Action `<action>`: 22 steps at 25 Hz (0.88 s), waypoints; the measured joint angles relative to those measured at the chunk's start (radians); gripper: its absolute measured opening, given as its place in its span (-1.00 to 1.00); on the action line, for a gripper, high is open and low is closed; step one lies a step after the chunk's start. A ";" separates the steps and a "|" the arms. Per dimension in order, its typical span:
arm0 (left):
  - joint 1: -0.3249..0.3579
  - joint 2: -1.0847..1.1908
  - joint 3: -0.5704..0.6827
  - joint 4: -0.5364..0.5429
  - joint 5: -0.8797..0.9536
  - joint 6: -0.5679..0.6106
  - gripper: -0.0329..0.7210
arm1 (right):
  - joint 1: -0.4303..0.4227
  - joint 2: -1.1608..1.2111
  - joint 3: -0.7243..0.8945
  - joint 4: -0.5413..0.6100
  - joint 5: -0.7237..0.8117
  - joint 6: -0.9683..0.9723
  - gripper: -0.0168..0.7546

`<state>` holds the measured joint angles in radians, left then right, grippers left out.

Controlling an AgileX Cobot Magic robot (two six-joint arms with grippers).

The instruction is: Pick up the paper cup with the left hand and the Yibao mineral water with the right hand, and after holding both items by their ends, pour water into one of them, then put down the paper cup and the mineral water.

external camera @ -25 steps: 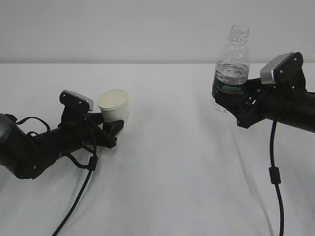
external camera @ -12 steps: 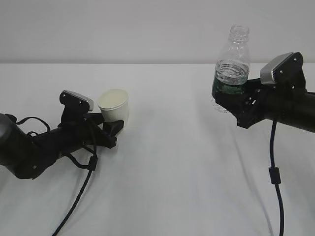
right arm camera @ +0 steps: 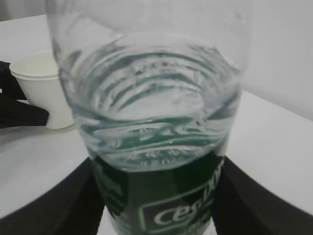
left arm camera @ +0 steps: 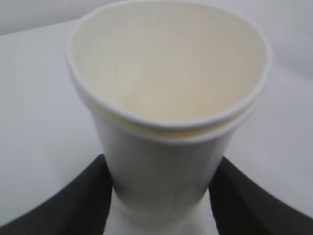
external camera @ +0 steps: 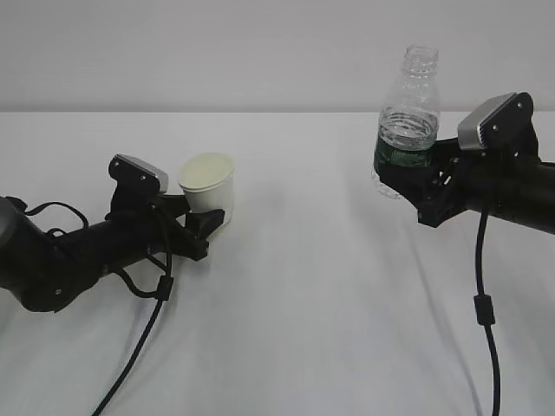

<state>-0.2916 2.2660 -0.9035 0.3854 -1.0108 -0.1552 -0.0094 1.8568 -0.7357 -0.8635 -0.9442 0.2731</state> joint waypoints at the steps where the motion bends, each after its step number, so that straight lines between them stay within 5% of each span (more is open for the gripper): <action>1: 0.000 -0.010 0.000 0.009 0.004 -0.002 0.23 | 0.000 0.000 0.000 0.000 0.000 -0.002 0.23; 22: 0.000 -0.151 0.000 0.388 0.054 -0.250 0.23 | 0.000 0.000 0.000 -0.006 0.000 -0.005 0.23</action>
<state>-0.2916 2.1154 -0.9035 0.7734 -0.9570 -0.4053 -0.0094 1.8568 -0.7357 -0.8698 -0.9442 0.2683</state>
